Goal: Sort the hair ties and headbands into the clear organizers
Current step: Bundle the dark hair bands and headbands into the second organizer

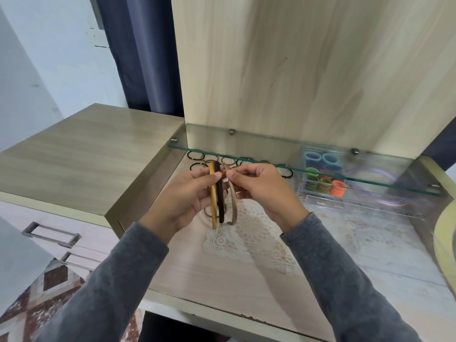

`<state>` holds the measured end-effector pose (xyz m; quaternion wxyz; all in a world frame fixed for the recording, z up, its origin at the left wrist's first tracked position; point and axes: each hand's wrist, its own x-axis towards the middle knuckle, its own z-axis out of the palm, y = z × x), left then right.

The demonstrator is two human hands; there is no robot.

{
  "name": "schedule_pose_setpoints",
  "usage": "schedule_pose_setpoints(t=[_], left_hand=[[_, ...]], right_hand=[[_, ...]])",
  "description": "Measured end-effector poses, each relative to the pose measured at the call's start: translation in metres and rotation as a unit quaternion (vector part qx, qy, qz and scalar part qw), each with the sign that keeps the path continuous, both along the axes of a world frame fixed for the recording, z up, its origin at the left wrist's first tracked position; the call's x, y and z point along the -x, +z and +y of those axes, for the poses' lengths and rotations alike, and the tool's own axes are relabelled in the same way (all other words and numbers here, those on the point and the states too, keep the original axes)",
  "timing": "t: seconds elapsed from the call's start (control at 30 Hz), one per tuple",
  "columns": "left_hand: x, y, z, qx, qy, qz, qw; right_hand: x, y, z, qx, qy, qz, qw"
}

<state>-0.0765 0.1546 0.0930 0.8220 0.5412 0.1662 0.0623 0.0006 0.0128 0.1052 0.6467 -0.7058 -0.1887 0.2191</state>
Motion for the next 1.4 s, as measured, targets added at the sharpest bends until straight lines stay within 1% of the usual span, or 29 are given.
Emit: schedule_pose_setpoints(t=[0.27, 0.57, 0.87, 1.13, 1.23, 1.33, 1.4], left_hand=[[0.001, -0.005, 0.000, -0.001, -0.015, -0.003, 1.000], [0.001, -0.007, -0.003, 0.010, -0.023, -0.010, 1.000], [0.002, -0.006, -0.003, 0.011, -0.064, -0.001, 0.998], [0.002, -0.004, -0.004, 0.028, -0.060, -0.007, 0.998], [0.002, 0.001, -0.006, 0.028, -0.050, 0.007, 0.998], [0.002, 0.006, -0.009, 0.056, -0.055, 0.035, 0.996], [0.002, 0.008, -0.008, 0.079, -0.067, 0.038, 0.994]], right_hand=[[0.001, -0.004, 0.000, -0.004, 0.001, 0.015, 1.000], [0.004, -0.003, 0.003, -0.050, -0.032, 0.061, 0.996], [0.006, -0.002, 0.007, -0.017, -0.025, 0.050, 0.998], [0.008, 0.004, 0.006, -0.003, 0.011, 0.033, 0.999], [0.009, 0.007, 0.005, -0.005, 0.021, 0.033, 0.999], [0.012, 0.011, 0.002, -0.012, 0.034, 0.041, 0.999], [0.014, 0.013, 0.001, -0.010, 0.031, 0.032, 0.999]])
